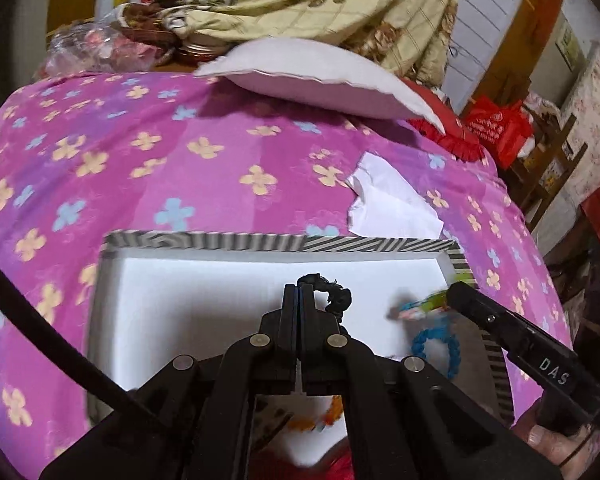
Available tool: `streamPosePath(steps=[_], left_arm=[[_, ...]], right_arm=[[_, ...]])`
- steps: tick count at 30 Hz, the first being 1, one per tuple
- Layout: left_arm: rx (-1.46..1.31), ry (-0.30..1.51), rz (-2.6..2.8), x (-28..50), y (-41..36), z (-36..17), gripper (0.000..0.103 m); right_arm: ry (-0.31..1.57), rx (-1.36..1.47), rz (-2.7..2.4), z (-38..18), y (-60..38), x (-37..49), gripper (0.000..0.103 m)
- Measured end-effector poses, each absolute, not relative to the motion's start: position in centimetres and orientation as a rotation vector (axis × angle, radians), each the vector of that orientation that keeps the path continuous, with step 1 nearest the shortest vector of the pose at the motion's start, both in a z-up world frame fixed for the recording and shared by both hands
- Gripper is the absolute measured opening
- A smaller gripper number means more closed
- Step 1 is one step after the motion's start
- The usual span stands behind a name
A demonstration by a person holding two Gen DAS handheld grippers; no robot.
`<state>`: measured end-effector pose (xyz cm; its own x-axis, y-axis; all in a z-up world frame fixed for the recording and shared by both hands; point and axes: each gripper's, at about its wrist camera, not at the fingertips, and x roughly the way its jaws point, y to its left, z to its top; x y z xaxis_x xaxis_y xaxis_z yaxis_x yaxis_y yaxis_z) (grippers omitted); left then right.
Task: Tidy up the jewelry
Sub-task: 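Lower both items into the tray and open both grippers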
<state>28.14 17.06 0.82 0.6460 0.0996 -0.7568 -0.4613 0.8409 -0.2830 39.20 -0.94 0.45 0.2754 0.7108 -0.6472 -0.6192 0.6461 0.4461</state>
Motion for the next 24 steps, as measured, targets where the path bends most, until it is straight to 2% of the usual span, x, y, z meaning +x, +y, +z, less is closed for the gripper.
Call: streamPosePath(steps=[6,18,24], left_arm=[[-0.476,0.835,0.323,30.0,16.2,0.3,0.000],[-0.509,0.879,0.338,30.6,16.4,-1.3,0.000],[-0.503,0.892,0.348,30.9,16.4,-1.8,0.000]], right_arm=[[0.981,0.192,0.845,-0.4,-1.1,41.0,0.016],[1.080,0.006,0.917,-2.0,0.7,39.1,0.017],[1.064,0.134,0.817,-2.7,-1.3,40.8,0.020]])
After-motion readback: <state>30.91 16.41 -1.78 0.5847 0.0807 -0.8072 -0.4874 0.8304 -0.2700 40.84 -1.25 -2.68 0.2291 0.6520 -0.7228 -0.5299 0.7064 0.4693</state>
